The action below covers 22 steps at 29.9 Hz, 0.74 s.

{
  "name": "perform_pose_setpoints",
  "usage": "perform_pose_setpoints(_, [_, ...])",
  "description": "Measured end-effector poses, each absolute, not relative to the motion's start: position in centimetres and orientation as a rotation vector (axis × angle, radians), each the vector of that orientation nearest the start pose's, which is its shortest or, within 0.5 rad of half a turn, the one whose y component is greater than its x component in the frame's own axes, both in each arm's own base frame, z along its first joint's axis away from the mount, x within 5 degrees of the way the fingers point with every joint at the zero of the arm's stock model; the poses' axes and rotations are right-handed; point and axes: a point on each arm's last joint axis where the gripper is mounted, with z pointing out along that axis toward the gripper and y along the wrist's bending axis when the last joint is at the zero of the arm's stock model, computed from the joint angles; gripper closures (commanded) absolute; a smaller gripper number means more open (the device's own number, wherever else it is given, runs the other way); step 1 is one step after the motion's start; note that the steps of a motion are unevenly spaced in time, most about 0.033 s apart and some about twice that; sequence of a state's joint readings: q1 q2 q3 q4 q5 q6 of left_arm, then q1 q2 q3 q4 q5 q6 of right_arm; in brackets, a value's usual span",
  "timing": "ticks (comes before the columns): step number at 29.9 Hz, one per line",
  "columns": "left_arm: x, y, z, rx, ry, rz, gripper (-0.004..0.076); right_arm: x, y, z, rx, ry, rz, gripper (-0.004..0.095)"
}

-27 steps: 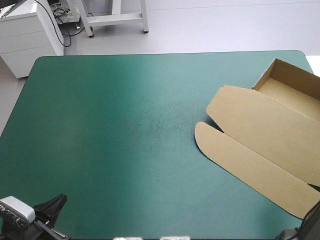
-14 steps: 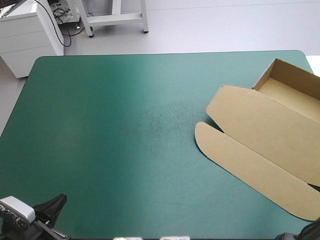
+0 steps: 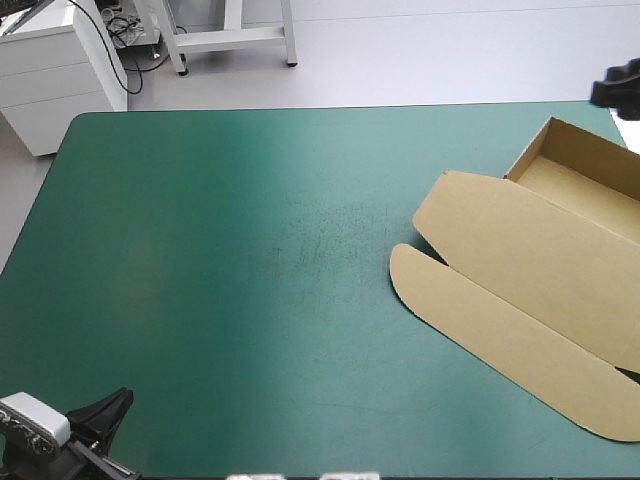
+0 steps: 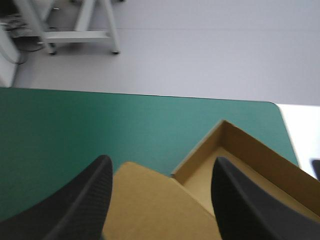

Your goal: Fold the box

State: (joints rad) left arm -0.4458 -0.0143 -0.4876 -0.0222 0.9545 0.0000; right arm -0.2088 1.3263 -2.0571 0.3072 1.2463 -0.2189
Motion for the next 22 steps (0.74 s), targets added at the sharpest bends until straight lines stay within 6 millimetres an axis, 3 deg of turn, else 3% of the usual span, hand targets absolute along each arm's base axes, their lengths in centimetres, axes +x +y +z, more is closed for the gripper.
perform_pose_setpoints(4, [-0.2, -0.1, 28.3, 0.431, 1.901, -0.322, 0.0731, 16.4, 2.6, 56.8, -0.321, 1.929, 0.143, 0.0374])
perform_pose_setpoints(9, [-0.2, -0.1, 28.3, 0.431, 1.901, -0.322, 0.0731, 12.6, 2.9, 54.4, -0.375, 1.972, 0.069, 0.0398])
perform_pose_setpoints(13, [-0.2, -0.1, 28.3, 0.431, 1.901, -0.322, 0.0731, 9.6, 1.7, 50.9, -0.35, 2.034, 0.0, 0.0401])
perform_pose_setpoints(16, [-0.2, -0.1, 28.3, 0.431, 1.901, -0.322, 0.0731, 7.1, 1.1, 46.9, -0.353, 2.093, -0.016, 0.04])
perform_pose_setpoints(22, [-0.2, -0.1, 28.2, 0.431, 1.902, -0.322, 0.0731, 3.2, 0.3, 40.0, -0.344, 2.021, 0.007, 0.0401])
